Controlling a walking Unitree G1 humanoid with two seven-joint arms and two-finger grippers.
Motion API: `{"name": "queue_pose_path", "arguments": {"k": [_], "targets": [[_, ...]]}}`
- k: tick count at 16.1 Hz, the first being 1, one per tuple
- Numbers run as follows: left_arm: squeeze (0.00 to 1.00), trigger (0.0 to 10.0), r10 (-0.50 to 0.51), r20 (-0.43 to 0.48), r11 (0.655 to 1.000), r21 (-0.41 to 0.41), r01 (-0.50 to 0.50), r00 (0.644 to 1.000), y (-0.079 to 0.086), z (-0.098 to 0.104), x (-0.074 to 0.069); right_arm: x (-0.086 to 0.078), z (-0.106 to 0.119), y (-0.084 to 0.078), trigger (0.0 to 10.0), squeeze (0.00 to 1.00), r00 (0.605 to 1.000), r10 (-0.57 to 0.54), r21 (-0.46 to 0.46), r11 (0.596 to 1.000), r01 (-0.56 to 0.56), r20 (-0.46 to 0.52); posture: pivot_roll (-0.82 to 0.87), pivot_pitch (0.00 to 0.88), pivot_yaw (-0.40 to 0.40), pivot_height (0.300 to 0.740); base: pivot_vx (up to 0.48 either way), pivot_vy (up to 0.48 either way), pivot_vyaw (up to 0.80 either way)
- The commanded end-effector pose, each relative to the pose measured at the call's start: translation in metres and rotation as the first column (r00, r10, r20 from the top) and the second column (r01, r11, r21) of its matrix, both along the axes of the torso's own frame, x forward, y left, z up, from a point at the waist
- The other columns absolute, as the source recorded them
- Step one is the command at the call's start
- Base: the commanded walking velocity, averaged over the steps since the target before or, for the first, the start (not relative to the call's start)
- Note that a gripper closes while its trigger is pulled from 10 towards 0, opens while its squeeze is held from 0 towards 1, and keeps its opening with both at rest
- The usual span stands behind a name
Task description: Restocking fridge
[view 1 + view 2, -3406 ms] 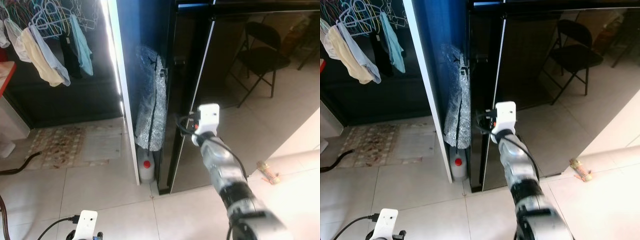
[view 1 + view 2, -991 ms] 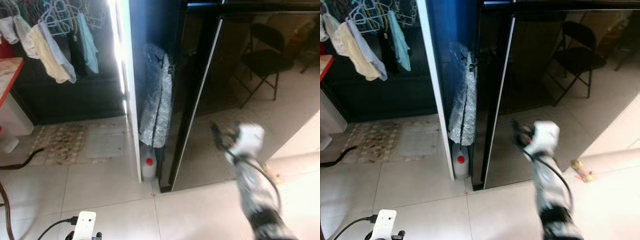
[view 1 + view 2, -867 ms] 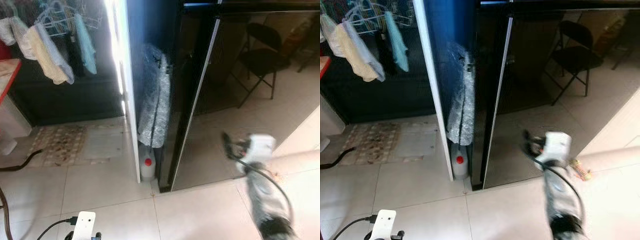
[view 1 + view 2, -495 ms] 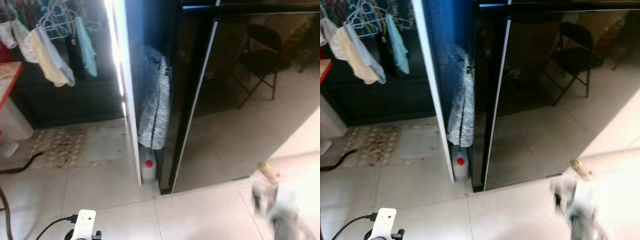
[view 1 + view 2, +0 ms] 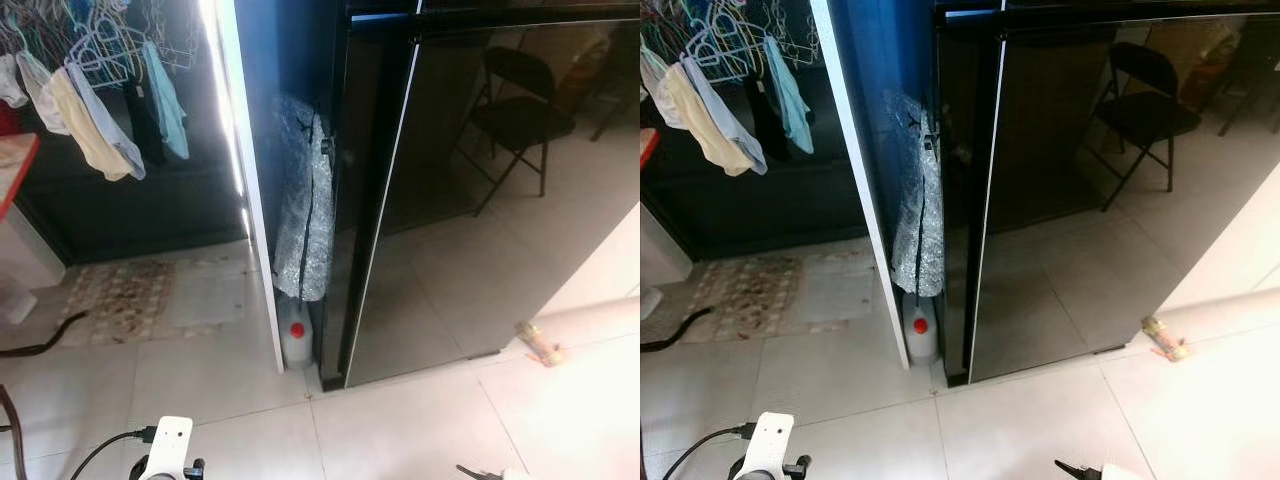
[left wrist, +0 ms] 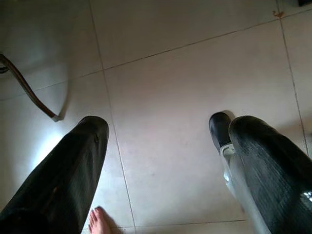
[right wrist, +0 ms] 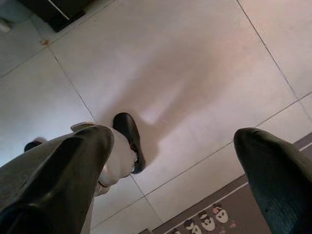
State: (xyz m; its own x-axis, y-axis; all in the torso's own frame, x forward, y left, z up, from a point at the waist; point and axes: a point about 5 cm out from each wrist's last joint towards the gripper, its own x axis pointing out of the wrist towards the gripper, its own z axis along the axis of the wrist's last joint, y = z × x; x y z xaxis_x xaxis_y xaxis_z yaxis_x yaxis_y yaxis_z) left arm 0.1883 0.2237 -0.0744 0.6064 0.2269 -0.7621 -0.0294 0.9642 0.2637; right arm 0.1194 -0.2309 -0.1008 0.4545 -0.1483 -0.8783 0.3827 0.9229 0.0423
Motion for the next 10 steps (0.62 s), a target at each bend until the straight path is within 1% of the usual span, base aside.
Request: {"name": "queue_pose_path", "arguments": {"k": [1, 3, 4, 7, 8, 10], "targets": [[0.00, 10.0, -0.003, -0.044, 1.000, 0.003, 0.003, 0.999, 0.003, -0.004, -0.009, -0.002, -0.001, 0.000, 10.0, 0.00, 1.000, 0.005, -0.001, 1.000, -0.005, -0.014, -0.24, 0.057, 0.011, 0.740, 0.000, 0.000, 0.00], [0.00, 10.0, 0.037, -0.039, 0.999, -0.027, -0.038, 0.999, 0.003, -0.005, -0.009, 0.003, 0.001, 0.001, 10.0, 0.00, 1.000, 0.029, -0.005, 1.000, -0.029, -0.009, -0.23, 0.052, 0.005, 0.740, 0.000, 0.000, 0.00], [0.00, 10.0, 0.048, -0.041, 0.997, -0.061, -0.051, 0.998, 0.000, -0.006, -0.010, 0.007, 0.002, 0.000, 10.0, 0.00, 0.998, 0.059, -0.017, 0.998, -0.059, -0.010, -0.23, 0.050, -0.004, 0.740, 0.000, 0.000, 0.00], [0.00, 10.0, 0.038, -0.048, 0.994, -0.100, -0.042, 0.998, -0.006, -0.008, -0.012, 0.012, 0.004, -0.002, 10.0, 0.00, 0.996, 0.089, -0.026, 0.996, -0.089, -0.002, -0.24, 0.044, -0.008, 0.740, 0.000, 0.000, 0.00], [0.00, 10.0, 0.027, -0.059, 0.992, -0.122, -0.034, 0.998, -0.009, -0.009, -0.014, 0.007, 0.003, -0.003, 10.0, 0.00, 0.996, 0.094, -0.026, 0.995, -0.094, -0.006, -0.24, 0.043, -0.010, 0.740, 0.000, 0.000, 0.00], [0.00, 10.0, 0.014, -0.061, 0.992, -0.124, -0.022, 0.998, -0.011, -0.010, -0.014, 0.004, 0.002, -0.004, 10.0, 0.00, 0.995, 0.102, -0.027, 0.994, -0.102, -0.012, -0.23, 0.047, -0.013, 0.740, 0.000, 0.000, 0.00]]}}
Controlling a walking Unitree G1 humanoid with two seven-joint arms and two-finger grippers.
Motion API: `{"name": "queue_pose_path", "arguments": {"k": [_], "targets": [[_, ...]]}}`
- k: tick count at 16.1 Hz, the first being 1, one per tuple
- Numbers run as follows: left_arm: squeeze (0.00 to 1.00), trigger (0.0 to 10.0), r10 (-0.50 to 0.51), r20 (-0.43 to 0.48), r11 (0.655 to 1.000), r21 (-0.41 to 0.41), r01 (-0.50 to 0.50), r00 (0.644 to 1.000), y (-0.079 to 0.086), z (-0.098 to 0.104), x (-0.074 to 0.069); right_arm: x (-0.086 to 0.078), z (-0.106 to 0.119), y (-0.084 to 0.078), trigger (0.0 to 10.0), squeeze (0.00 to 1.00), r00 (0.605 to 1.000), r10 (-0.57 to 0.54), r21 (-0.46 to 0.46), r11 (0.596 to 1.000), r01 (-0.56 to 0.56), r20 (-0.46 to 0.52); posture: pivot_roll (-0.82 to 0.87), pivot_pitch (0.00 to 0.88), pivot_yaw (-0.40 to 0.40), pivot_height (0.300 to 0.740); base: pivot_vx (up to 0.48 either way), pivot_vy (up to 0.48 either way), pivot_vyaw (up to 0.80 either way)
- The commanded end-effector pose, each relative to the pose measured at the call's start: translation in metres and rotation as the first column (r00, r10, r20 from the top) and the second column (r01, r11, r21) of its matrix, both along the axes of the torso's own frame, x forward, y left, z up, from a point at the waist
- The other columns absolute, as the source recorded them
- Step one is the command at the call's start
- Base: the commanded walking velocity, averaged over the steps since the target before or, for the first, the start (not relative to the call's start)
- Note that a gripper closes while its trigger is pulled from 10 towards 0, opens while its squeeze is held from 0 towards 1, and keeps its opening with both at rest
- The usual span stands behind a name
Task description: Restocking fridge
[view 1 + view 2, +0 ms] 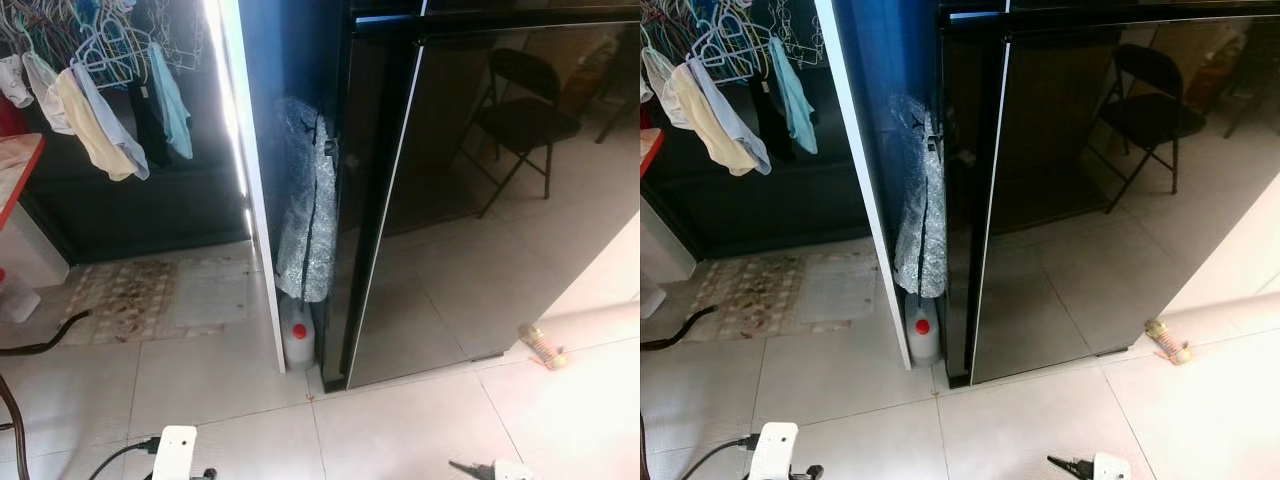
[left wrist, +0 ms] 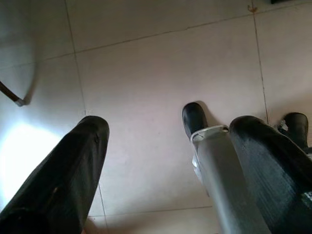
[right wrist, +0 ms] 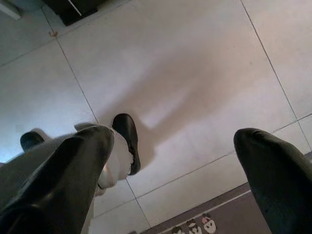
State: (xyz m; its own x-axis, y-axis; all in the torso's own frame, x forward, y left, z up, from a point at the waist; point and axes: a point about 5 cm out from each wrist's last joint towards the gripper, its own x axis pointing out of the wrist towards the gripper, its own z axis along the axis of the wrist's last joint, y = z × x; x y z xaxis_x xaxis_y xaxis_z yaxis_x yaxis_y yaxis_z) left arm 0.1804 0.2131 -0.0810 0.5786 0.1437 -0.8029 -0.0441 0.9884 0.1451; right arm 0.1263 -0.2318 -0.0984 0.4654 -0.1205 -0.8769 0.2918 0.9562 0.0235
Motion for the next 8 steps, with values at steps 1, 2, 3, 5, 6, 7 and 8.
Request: {"name": "queue_pose_path", "arguments": {"k": [1, 2, 3, 5, 6, 7, 8], "targets": [[0.00, 10.0, -0.005, -0.027, 1.000, -0.004, 0.004, 1.000, -0.0013, -0.0033, -0.0058, -0.0026, 0.0001, -0.0038, 10.0, 0.00, 1.000, 0.011, -0.009, 1.000, -0.011, -0.011, -0.23, 0.053, -0.017, 0.740, 0.000, 0.000, 0.00], [0.00, 10.0, -0.006, -0.024, 1.000, -0.009, 0.006, 1.000, -0.0027, -0.0030, -0.0048, -0.0021, 0.0004, -0.0046, 10.0, 0.00, 1.000, 0.018, -0.009, 1.000, -0.018, -0.014, -0.23, 0.060, -0.019, 0.740, 0.000, 0.000, 0.00], [0.00, 10.0, -0.007, -0.022, 1.000, -0.012, 0.006, 1.000, -0.0031, -0.0028, -0.0042, -0.0018, 0.0005, -0.0048, 10.0, 0.00, 1.000, 0.026, -0.009, 1.000, -0.026, -0.016, -0.23, 0.064, -0.020, 0.740, 0.000, 0.000, 0.00], [0.00, 10.0, 0.015, -0.007, 0.998, -0.063, -0.015, 1.000, -0.0056, -0.0025, -0.0029, -0.0021, 0.0006, -0.0058, 10.0, 0.00, 1.000, 0.023, -0.005, 1.000, -0.023, -0.020, -0.23, 0.071, -0.023, 0.740, 0.000, 0.000, 0.00], [0.00, 10.0, 0.011, -0.002, 0.996, -0.085, -0.011, 1.000, -0.0074, -0.0024, -0.0022, -0.0022, 0.0007, -0.0061, 10.0, 0.00, 1.000, 0.023, -0.005, 1.000, -0.024, -0.020, -0.23, 0.072, -0.023, 0.740, 0.000, 0.000, 0.00], [0.00, 10.0, -0.004, 0.008, 0.994, -0.107, 0.004, 1.000, -0.0102, -0.0020, -0.0011, -0.0021, 0.0010, -0.0074, 10.0, 0.00, 1.000, 0.024, -0.004, 1.000, -0.024, -0.020, -0.23, 0.075, -0.024, 0.740, 0.000, 0.000, 0.00], [0.00, 10.0, -0.007, 0.012, 0.994, -0.106, 0.008, 1.000, -0.0103, -0.0018, -0.0008, -0.0020, 0.0011, -0.0078, 10.0, 0.00, 1.000, 0.024, -0.004, 1.000, -0.024, -0.021, -0.23, 0.075, -0.024, 0.740, 0.000, 0.000, 0.00]]}}
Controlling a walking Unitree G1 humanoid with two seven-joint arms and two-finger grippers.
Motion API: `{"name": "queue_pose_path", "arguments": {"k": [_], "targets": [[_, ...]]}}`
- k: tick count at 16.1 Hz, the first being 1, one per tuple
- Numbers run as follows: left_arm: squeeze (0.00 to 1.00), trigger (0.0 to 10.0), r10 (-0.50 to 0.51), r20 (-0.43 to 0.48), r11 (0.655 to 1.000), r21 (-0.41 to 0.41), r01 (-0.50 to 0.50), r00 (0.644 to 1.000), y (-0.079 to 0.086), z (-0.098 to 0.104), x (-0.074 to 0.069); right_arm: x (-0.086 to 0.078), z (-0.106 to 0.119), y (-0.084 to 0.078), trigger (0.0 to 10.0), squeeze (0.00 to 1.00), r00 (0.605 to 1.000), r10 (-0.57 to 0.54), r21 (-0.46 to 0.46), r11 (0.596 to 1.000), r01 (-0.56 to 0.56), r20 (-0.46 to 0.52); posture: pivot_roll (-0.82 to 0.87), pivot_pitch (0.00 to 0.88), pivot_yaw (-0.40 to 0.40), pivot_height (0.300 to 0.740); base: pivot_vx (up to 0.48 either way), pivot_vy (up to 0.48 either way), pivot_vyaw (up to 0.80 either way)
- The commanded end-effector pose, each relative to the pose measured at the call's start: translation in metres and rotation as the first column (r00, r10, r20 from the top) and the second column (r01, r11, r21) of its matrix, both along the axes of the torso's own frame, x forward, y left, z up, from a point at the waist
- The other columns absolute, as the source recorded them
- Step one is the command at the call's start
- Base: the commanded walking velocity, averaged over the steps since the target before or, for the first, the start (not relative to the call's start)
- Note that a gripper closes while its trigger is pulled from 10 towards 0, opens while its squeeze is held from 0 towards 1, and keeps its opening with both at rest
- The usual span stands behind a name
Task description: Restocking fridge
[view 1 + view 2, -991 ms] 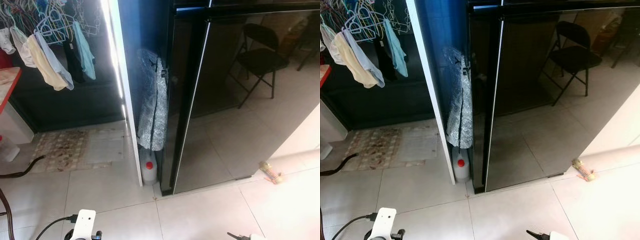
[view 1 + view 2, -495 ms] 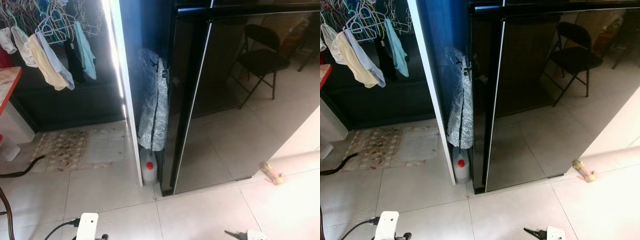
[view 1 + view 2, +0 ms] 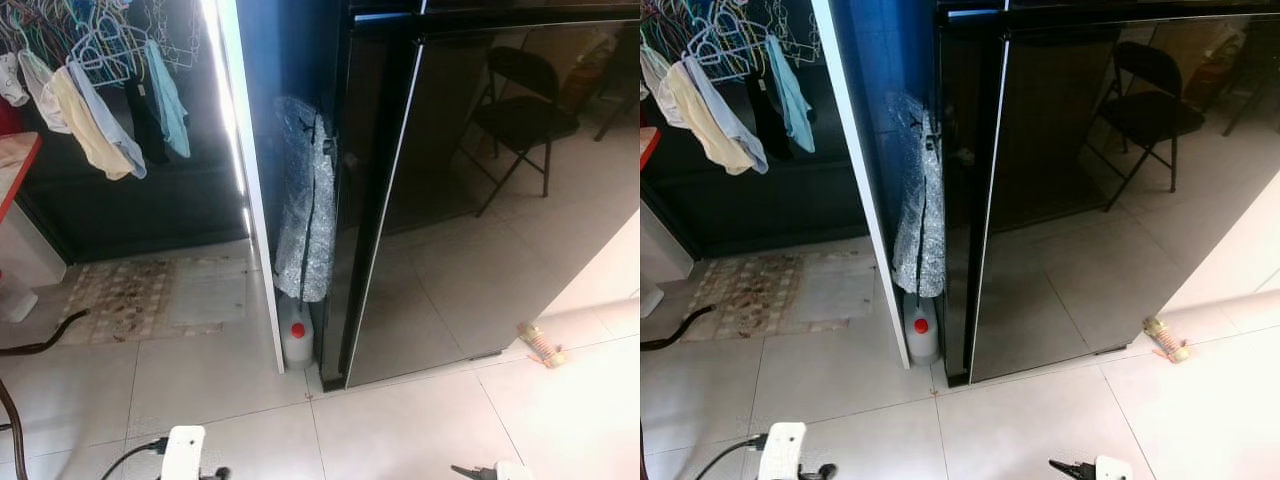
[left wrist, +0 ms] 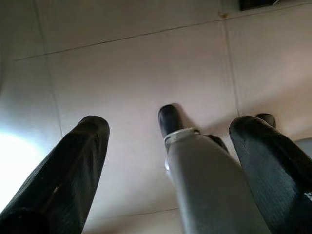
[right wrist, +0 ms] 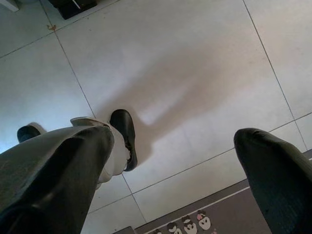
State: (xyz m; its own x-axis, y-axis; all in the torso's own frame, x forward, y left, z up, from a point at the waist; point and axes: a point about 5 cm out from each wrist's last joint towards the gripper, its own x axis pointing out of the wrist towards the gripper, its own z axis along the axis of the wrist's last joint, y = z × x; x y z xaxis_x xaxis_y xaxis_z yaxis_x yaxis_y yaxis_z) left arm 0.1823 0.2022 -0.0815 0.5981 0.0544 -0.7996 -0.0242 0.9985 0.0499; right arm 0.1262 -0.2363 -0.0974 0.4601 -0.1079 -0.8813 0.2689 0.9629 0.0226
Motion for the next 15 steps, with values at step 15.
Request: {"name": "queue_pose_path", "arguments": {"k": [15], "targets": [[0.00, 10.0, -0.002, 0.004, 1.000, -0.030, 0.002, 1.000, -0.0008, -0.0005, -0.0014, -0.0010, 0.0011, -0.0056, 10.0, 0.00, 1.000, 0.023, -0.008, 1.000, -0.023, -0.013, -0.23, 0.089, -0.017, 0.740, 0.000, 0.000, 0.30]]}}
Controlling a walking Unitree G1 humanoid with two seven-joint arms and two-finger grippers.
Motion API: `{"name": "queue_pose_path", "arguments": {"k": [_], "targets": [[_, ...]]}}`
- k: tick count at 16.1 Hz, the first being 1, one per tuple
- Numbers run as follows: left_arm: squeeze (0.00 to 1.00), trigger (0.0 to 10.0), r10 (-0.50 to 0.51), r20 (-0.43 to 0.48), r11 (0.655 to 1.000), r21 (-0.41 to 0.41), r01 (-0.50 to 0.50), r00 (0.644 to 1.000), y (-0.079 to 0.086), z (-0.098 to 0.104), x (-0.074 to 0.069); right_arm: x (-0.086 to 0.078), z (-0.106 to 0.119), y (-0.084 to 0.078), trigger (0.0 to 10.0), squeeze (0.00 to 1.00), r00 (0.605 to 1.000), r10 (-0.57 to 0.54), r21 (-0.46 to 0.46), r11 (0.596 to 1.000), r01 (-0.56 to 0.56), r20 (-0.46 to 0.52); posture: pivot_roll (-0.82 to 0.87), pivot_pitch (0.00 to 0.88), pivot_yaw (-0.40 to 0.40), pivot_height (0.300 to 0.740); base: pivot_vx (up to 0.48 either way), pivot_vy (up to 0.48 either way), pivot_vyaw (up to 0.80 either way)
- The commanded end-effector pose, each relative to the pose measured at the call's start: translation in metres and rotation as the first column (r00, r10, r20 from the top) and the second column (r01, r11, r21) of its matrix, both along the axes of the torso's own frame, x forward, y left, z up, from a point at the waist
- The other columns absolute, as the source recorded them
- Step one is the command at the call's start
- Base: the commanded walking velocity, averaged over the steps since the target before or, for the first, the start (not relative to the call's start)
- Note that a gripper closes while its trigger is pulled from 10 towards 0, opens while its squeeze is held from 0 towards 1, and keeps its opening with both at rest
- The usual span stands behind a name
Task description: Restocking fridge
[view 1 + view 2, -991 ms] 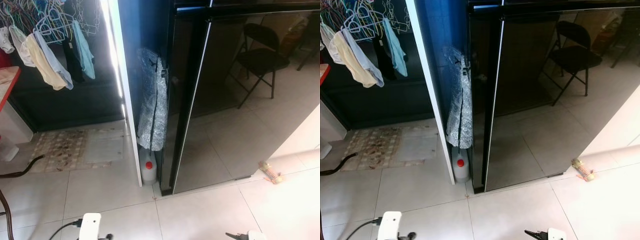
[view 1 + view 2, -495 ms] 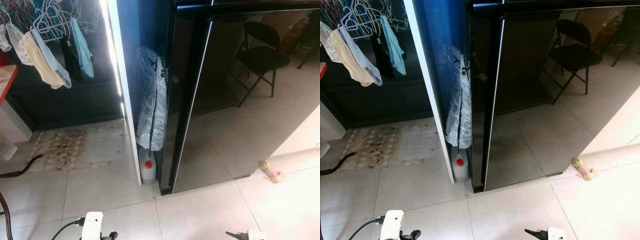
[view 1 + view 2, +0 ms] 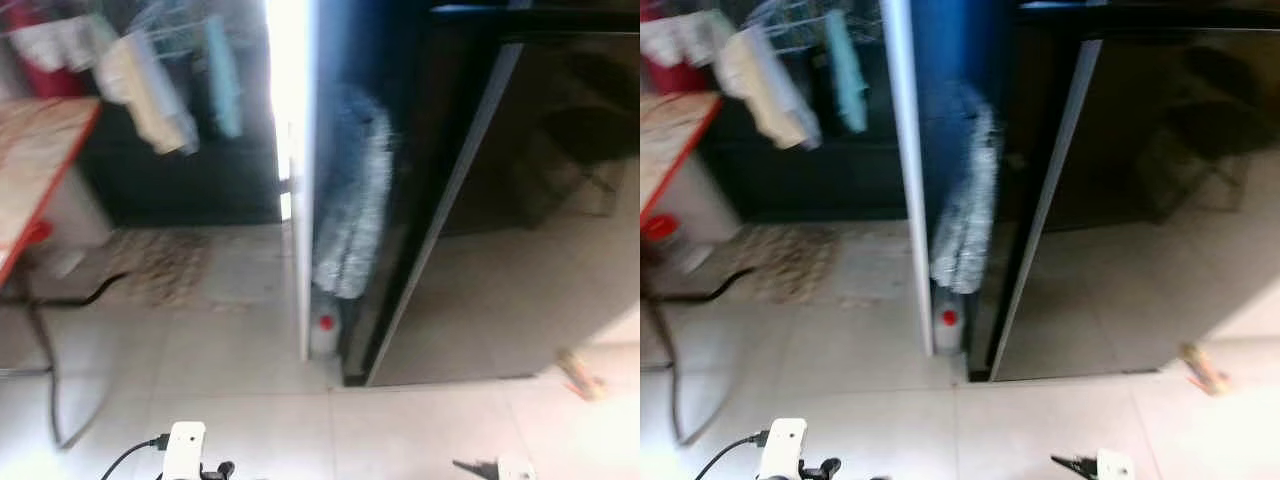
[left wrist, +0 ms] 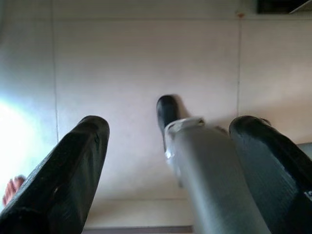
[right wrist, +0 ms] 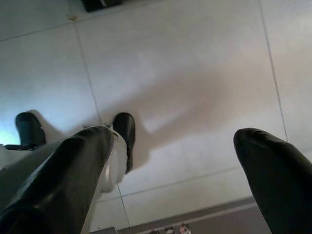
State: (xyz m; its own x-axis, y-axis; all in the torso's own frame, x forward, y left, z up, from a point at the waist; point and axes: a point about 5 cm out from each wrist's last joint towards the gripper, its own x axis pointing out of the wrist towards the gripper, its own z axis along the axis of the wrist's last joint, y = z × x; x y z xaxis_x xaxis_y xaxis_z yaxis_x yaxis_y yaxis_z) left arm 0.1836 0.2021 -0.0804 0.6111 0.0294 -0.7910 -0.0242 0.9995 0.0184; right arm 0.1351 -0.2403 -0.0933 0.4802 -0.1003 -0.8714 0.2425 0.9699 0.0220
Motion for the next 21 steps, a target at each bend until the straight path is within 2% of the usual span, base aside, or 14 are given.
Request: {"name": "queue_pose_path", "arguments": {"k": [1, 11, 13, 16, 21], "targets": [[0.00, 10.0, -0.002, -0.013, 1.000, 0.002, 0.002, 1.000, -0.0007, -0.0016, -0.0027, -0.0099, -0.0031, -0.0014, 10.0, 0.00, 0.999, -0.003, -0.001, 1.000, 0.003, -0.034, -0.23, 0.089, -0.018, 0.740, 0.000, 0.000, 0.64], [0.00, 10.0, 0.014, -0.021, 1.000, 0.023, -0.014, 1.000, 0.0018, -0.0024, -0.0048, -0.0121, -0.0040, -0.0011, 10.0, 0.00, 0.998, -0.047, 0.015, 0.999, 0.048, -0.038, -0.22, 0.100, -0.018, 0.740, 0.000, 0.000, 0.00], [0.00, 10.0, 0.012, -0.025, 0.999, 0.034, -0.011, 1.000, 0.0026, -0.0028, -0.0059, -0.0121, -0.0037, -0.0023, 10.0, 0.00, 0.999, -0.007, -0.009, 1.000, 0.007, -0.046, -0.22, 0.105, -0.018, 0.740, 0.000, 0.000, 0.00], [0.00, 10.0, 0.013, -0.028, 0.999, 0.038, -0.012, 1.000, 0.0022, -0.0035, -0.0072, -0.0137, -0.0037, -0.0039, 10.0, 0.00, 0.999, -0.005, -0.022, 1.000, 0.003, -0.049, -0.21, 0.104, -0.022, 0.740, 0.000, 0.000, 0.63], [0.00, 10.0, 0.017, -0.035, 0.999, 0.048, -0.015, 0.999, 0.0007, -0.0050, -0.0098, -0.0190, -0.0049, -0.0062, 10.0, 0.00, 0.997, -0.037, -0.015, 0.999, 0.036, -0.065, -0.19, 0.084, -0.025, 0.740, 0.000, 0.000, 0.00]]}}
